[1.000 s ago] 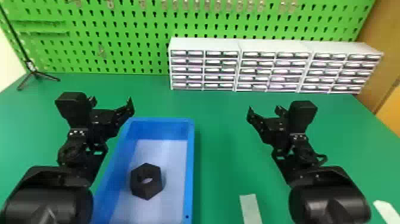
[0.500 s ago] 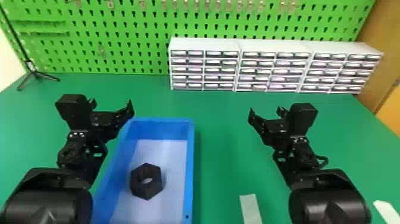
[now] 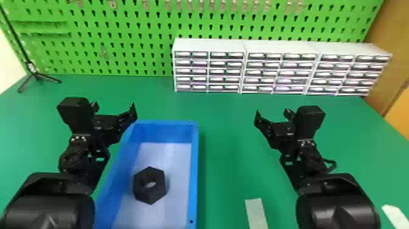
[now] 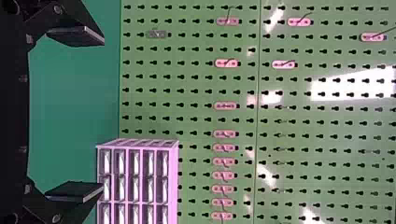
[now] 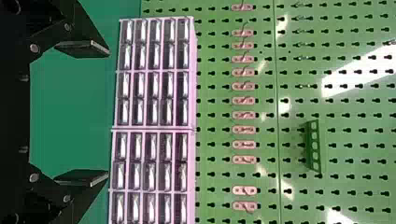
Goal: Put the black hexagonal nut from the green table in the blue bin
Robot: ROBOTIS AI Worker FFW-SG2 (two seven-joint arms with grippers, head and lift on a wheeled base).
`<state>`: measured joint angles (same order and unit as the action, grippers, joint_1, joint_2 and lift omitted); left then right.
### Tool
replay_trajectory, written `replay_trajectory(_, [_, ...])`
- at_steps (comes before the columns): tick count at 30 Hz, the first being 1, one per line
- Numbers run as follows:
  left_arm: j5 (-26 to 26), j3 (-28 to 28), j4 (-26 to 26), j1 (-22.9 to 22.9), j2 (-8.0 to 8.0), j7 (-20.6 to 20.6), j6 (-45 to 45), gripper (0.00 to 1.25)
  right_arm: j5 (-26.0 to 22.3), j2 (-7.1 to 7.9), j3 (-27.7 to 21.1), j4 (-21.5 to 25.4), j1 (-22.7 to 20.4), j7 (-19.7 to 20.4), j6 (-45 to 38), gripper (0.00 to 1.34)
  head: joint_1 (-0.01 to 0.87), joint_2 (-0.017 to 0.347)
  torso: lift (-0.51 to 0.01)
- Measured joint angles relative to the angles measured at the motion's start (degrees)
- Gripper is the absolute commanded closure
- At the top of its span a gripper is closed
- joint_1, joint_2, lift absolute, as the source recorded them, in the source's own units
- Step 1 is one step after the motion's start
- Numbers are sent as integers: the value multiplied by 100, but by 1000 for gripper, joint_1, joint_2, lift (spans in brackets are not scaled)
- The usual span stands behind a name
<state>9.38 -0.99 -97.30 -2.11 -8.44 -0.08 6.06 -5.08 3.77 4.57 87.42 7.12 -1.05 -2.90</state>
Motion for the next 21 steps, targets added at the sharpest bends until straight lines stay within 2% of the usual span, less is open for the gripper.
replay_trajectory(21, [-39,-27,0,-35,0,0,31,179,-9,0,2,3,4,3,-18,355,683,28,-96])
